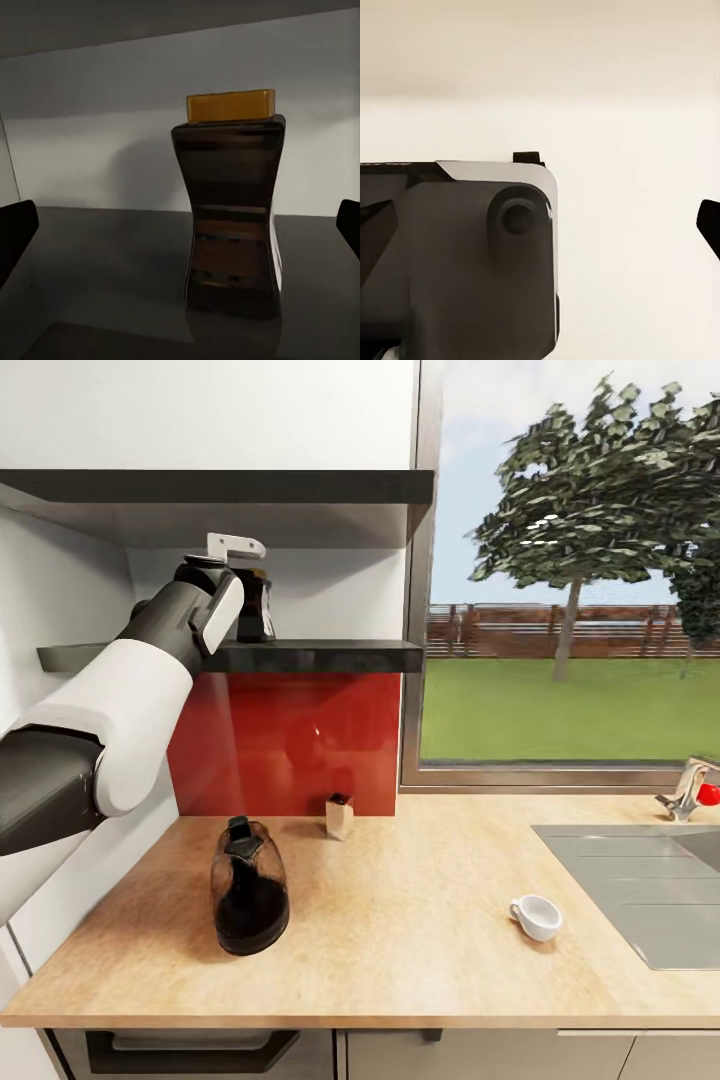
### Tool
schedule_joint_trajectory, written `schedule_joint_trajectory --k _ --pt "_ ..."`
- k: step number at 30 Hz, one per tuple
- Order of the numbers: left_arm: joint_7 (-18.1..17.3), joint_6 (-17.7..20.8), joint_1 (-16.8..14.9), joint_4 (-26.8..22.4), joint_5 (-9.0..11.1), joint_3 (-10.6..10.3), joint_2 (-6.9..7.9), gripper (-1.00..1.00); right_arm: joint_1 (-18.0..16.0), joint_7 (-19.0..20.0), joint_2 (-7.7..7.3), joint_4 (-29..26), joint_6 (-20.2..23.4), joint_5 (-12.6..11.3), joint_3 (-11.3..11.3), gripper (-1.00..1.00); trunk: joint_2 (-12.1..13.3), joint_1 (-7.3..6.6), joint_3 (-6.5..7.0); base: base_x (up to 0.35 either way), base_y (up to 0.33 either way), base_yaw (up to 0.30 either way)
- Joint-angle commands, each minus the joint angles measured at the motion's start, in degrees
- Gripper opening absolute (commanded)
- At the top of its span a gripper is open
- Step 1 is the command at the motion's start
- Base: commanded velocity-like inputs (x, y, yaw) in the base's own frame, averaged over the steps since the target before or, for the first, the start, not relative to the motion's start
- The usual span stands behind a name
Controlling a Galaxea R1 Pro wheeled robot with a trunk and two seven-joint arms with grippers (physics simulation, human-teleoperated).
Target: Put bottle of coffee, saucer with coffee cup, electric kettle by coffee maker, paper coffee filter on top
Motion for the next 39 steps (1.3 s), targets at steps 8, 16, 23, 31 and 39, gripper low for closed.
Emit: schedule_joint_trajectory --k 8,16,23,31,39 --pt "0.4 0.3 0.0 0.0 0.4 -0.4 0.03 1.0 0.0 -0.1 0.01 0.1 -0.2 0.5 -0.5 1.0 0.0 0.02 -0.02 0.031 0.0 0.0" --pt "0.4 0.2 0.0 0.0 0.4 -0.4 0.04 1.0 0.1 -0.1 0.01 0.1 -0.2 0.5 -0.5 1.0 0.0 0.02 -0.02 0.152 0.0 0.0" --pt "0.4 0.0 1.3 0.0 3.4 -0.4 0.04 1.0 0.1 -0.1 0.01 0.1 -0.2 0.5 -0.5 1.0 0.0 0.02 -0.02 0.016 0.0 0.0" --pt "0.4 -0.1 1.8 -0.1 5.0 -0.4 0.04 1.0 0.5 -0.2 0.01 0.1 -0.2 0.5 -0.5 1.0 0.0 0.02 -0.02 0.074 0.0 0.0" --pt "0.5 -0.2 1.9 -0.1 4.9 -0.4 0.19 1.0 0.5 -0.2 0.01 0.1 -0.2 0.5 -0.5 1.0 0.0 0.02 -0.02 0.093 0.0 0.0"
